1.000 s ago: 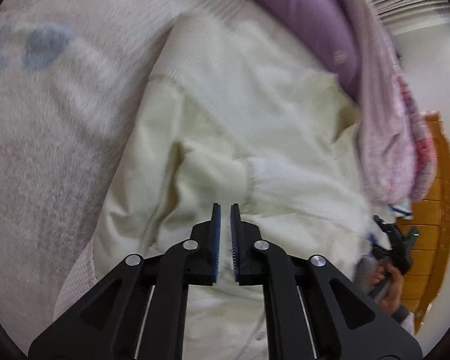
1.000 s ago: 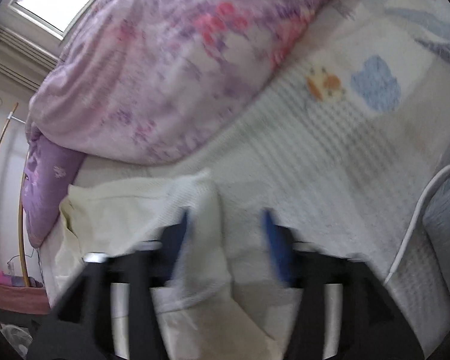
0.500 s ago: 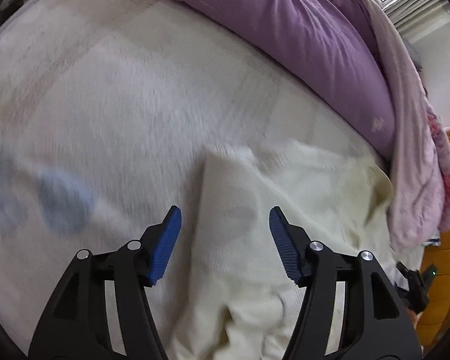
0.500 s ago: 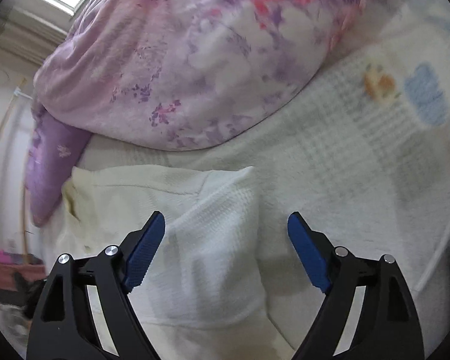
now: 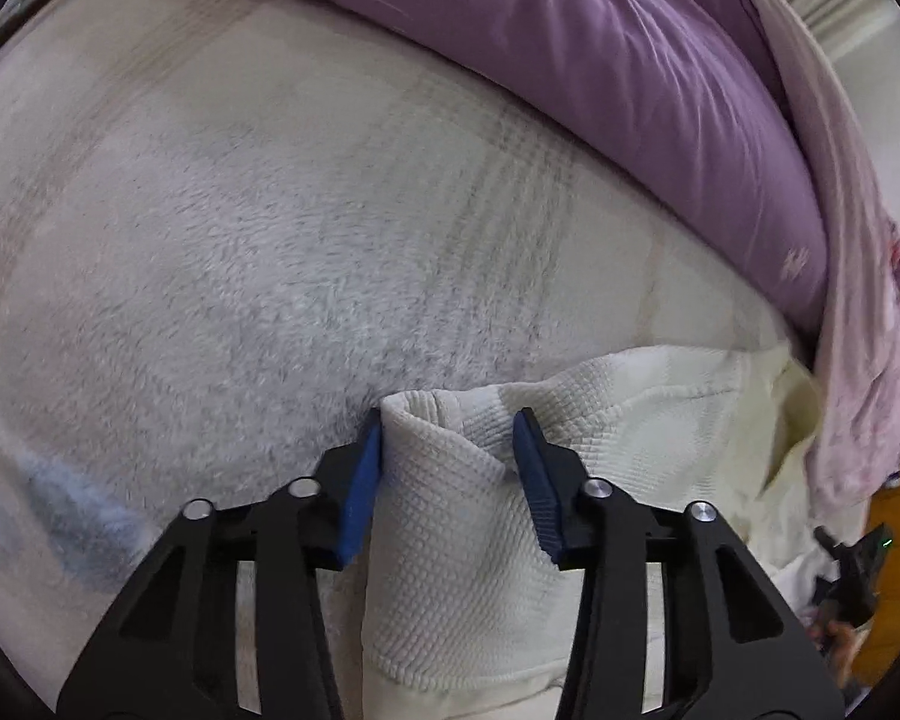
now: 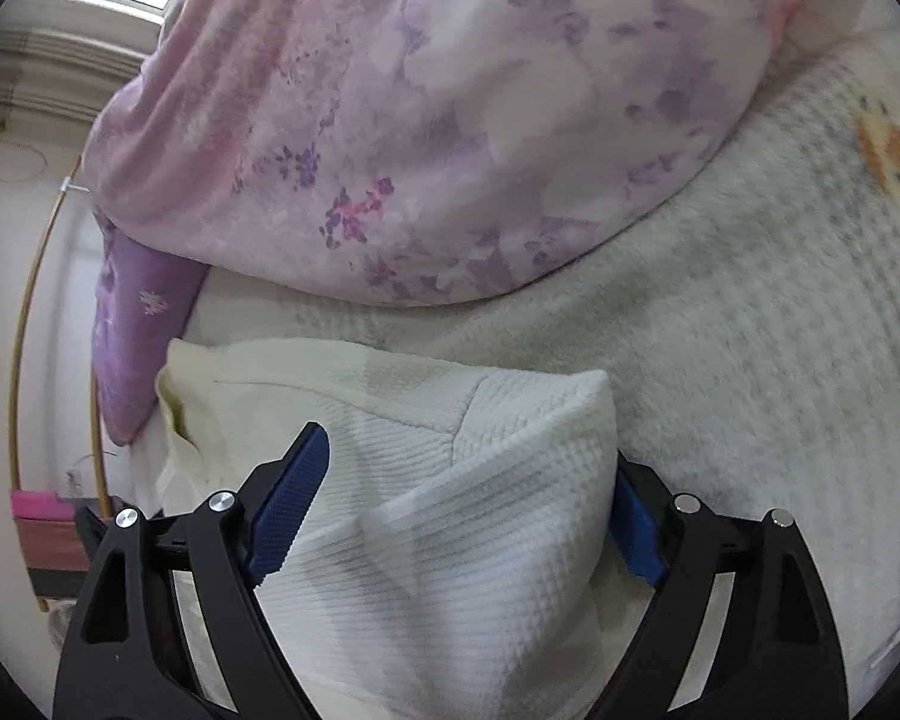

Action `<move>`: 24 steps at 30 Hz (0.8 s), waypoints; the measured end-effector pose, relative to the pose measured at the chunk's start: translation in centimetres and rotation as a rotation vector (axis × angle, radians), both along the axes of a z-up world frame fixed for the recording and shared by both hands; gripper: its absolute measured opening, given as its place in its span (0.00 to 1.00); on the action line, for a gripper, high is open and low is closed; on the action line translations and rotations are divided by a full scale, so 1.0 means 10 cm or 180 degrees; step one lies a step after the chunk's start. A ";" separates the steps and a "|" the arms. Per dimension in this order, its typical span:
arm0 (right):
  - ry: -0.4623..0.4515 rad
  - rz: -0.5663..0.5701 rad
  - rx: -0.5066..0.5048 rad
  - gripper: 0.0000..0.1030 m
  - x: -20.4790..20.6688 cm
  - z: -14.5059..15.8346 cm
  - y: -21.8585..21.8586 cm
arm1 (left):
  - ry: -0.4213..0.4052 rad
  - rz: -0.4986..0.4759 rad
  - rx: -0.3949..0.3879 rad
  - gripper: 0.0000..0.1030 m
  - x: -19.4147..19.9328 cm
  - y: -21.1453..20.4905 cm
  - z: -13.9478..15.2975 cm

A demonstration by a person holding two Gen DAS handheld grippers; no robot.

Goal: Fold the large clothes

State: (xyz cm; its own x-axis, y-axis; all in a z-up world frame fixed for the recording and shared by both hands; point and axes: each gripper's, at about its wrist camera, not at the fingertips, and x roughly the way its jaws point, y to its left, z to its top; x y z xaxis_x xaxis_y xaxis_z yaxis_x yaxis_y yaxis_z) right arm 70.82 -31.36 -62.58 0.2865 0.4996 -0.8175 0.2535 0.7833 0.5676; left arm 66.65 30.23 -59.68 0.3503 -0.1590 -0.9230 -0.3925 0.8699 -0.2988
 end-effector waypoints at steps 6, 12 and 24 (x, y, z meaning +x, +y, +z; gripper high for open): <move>-0.0090 0.0173 -0.0451 0.12 -0.07 0.10 0.05 | 0.0046 -0.0128 0.0327 0.08 0.02 -0.13 0.13; -0.0595 0.0221 -0.0663 0.07 -0.28 0.64 0.19 | -0.0293 -0.0093 0.0271 0.08 -0.21 -0.16 0.59; -0.1112 0.0156 -0.0486 0.06 -1.18 1.52 0.12 | -0.0654 -0.0053 0.0131 0.08 -1.10 -0.18 1.34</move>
State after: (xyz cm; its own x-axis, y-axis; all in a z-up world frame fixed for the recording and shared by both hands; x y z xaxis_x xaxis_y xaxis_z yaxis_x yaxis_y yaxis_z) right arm 59.03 -30.13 -47.40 0.5397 0.3996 -0.7410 0.0256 0.8720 0.4889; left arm 55.70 28.41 -46.28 0.5296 -0.1299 -0.8383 -0.3125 0.8888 -0.3351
